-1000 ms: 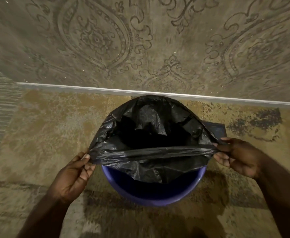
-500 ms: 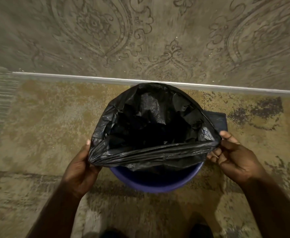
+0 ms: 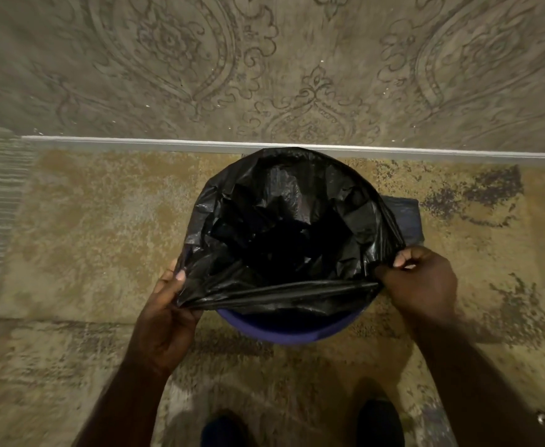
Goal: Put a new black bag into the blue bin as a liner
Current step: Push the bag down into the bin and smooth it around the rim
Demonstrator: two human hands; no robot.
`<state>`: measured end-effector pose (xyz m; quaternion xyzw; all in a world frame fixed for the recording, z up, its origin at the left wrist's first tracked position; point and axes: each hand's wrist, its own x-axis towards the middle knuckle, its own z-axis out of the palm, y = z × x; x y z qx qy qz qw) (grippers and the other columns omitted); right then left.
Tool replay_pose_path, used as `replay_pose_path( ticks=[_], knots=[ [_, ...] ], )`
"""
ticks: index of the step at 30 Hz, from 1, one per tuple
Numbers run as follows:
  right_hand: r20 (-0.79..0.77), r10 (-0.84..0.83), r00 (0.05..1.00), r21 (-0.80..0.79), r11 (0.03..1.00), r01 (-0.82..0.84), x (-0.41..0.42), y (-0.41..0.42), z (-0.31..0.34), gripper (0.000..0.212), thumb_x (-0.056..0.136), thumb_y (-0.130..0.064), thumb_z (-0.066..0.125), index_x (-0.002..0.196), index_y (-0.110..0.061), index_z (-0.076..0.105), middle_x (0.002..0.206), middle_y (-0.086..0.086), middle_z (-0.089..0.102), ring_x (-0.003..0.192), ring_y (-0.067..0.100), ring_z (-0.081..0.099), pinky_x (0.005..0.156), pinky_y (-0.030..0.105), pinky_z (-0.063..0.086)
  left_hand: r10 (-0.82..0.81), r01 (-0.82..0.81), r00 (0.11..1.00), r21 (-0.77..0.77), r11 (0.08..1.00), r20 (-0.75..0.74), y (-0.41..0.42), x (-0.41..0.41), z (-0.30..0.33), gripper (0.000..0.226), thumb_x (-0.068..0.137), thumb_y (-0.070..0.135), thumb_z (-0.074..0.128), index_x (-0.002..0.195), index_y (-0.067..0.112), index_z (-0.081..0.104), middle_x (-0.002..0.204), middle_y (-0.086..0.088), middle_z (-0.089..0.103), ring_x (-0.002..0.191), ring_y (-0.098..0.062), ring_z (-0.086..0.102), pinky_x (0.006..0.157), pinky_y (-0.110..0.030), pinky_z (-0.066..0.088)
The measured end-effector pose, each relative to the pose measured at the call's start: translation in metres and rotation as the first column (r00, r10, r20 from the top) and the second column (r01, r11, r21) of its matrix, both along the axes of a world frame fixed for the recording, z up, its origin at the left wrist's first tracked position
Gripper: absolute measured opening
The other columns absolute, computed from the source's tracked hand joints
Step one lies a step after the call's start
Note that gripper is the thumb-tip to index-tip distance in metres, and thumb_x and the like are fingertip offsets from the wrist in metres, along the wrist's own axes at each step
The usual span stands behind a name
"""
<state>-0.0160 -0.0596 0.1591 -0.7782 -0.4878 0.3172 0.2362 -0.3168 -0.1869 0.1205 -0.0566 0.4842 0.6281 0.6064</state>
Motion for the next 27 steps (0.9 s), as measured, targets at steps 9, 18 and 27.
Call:
replay_pose_path(
  ticks=[9, 18, 27],
  knots=[
    [-0.281, -0.363, 0.888, -0.335, 0.904, 0.264, 0.000, -0.044, -0.004, 0.022, 0.081, -0.007, 0.072, 0.085, -0.016, 0.052, 0.086, 0.017, 0.066, 0.066, 0.029, 0.064, 0.058, 0.041, 0.056, -0.028, 0.025, 0.998, -0.061, 0.998, -0.050, -0.006, 0.009, -0.018, 0.033, 0.091, 0.021, 0.053, 0.122, 0.010, 0.057, 0.120, -0.013, 0.066, 0.100, -0.019, 0.070, 0.086, -0.030, 0.057],
    [-0.527, -0.745, 0.409, -0.700, 0.653, 0.288, 0.000, -0.081, -0.007, 0.006, 0.094, -0.013, 0.058, 0.088, -0.016, 0.058, 0.086, 0.004, 0.065, 0.074, 0.018, 0.057, 0.067, 0.031, 0.044, -0.046, 0.042, 0.997, -0.079, 0.996, -0.054, -0.012, 0.015, -0.019, 0.043, 0.096, 0.037, 0.046, 0.129, 0.012, 0.056, 0.126, -0.008, 0.066, 0.113, -0.017, 0.065, 0.095, -0.034, 0.053],
    [-0.496, -0.549, 0.673, -0.383, 0.833, 0.399, -0.023, -0.092, -0.006, 0.016, 0.091, -0.003, 0.058, 0.079, -0.010, 0.064, 0.068, 0.004, 0.067, 0.059, 0.021, 0.059, 0.056, 0.032, 0.048, -0.019, 0.000, 0.979, -0.095, 0.995, -0.203, -0.009, 0.019, -0.023, 0.049, 0.091, -0.007, 0.044, 0.137, 0.012, 0.044, 0.110, -0.010, 0.070, 0.089, -0.016, 0.071, 0.080, -0.029, 0.056]
  ],
)
